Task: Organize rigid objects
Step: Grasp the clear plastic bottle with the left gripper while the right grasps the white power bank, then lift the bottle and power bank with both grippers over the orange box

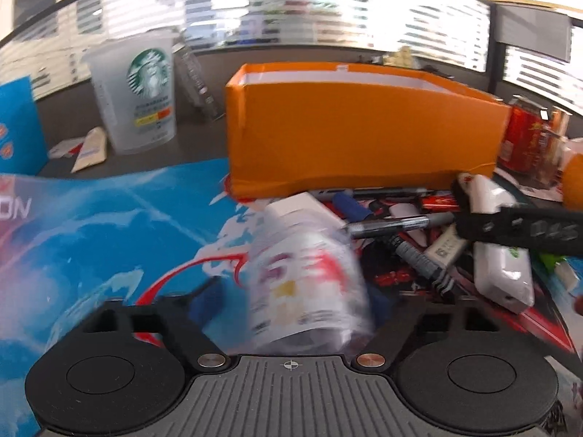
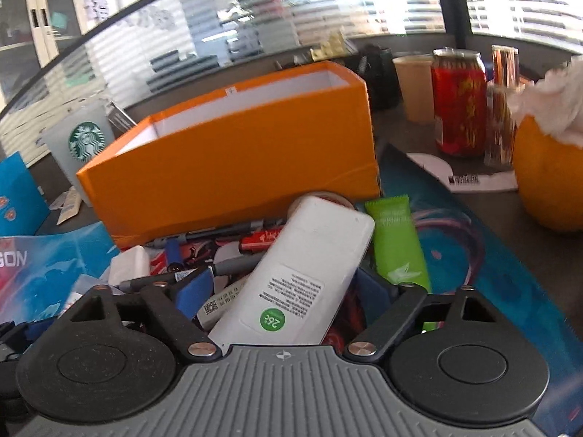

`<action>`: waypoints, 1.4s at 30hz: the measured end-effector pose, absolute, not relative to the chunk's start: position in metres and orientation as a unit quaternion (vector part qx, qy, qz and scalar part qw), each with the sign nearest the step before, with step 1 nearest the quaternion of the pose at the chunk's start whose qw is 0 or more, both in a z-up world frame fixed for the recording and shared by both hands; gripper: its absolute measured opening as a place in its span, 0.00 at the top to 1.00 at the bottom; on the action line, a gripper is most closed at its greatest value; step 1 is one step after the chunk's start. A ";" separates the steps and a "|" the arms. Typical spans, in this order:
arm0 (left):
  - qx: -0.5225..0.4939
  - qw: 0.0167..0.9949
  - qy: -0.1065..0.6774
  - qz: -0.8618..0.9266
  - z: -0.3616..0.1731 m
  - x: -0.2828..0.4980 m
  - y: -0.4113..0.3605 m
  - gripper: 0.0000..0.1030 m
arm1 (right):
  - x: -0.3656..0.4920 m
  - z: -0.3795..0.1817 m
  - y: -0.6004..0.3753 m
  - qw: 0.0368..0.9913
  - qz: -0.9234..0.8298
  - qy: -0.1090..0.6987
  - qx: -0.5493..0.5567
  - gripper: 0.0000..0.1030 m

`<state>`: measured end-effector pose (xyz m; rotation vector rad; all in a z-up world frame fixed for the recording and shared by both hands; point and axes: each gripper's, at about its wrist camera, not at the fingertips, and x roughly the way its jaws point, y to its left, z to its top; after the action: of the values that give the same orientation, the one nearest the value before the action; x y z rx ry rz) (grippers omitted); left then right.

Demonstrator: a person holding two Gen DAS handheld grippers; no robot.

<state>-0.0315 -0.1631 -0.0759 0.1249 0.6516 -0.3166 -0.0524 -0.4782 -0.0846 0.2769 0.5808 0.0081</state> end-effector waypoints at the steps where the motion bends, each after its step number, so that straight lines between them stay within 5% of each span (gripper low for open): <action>1: 0.065 0.932 0.316 -0.165 -0.076 -0.030 -0.163 0.38 | -0.053 -0.086 -0.475 0.950 -0.002 0.284 0.126 0.30; 7: 0.067 0.925 0.318 -0.196 -0.076 -0.025 -0.155 0.40 | -0.056 -0.090 -0.469 0.955 -0.001 0.282 0.089 0.33; 13: 0.053 0.924 0.327 -0.193 -0.070 -0.024 -0.139 0.40 | -0.058 -0.084 -0.476 0.953 0.015 0.284 0.109 0.51; 42: 0.021 0.955 0.205 -0.214 0.082 0.048 -0.171 0.40 | -0.008 0.033 -0.508 0.985 0.060 0.144 0.079 0.51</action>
<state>0.0484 -0.1711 0.0824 0.0435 0.4159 -0.4335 -0.0077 -0.5078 0.0333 0.1587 0.2886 0.1208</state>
